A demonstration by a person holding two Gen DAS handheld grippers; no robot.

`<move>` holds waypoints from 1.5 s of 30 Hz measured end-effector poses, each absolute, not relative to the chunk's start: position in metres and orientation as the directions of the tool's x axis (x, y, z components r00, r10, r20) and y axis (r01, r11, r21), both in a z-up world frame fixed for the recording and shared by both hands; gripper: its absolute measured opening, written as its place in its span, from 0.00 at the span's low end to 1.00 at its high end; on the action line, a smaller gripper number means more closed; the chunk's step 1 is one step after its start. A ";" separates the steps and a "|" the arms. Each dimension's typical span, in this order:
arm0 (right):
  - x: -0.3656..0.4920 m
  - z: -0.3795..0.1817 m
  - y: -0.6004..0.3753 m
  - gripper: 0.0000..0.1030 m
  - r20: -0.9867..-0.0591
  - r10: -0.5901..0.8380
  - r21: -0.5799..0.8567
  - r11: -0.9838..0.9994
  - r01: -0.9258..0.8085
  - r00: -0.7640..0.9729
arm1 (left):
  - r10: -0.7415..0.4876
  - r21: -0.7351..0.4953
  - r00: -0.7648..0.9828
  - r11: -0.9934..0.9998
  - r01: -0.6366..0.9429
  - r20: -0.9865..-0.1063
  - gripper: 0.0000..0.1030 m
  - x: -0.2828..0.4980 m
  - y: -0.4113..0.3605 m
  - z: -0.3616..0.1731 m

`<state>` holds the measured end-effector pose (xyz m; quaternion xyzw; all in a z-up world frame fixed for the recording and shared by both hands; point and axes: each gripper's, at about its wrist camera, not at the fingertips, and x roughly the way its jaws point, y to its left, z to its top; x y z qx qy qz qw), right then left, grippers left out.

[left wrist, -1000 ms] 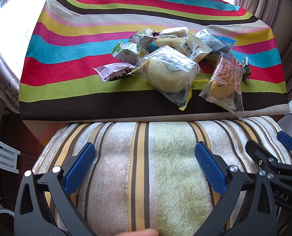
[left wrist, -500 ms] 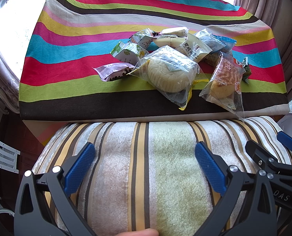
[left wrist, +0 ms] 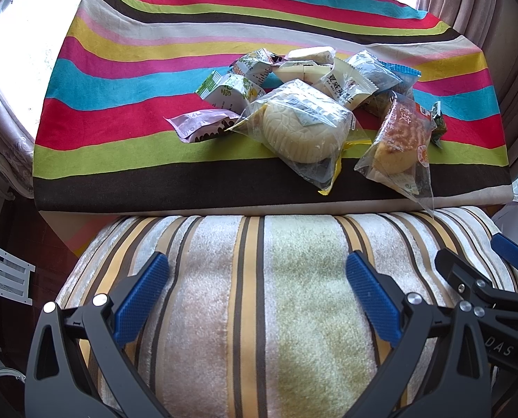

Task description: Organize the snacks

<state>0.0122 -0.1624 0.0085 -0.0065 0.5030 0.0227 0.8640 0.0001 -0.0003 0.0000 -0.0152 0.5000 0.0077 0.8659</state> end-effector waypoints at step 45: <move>0.148 -0.016 -0.164 0.60 -0.896 0.241 0.256 0.967 -0.011 0.372 | -0.283 -0.410 0.558 0.905 -0.113 -0.780 0.92 0.093 0.016 0.008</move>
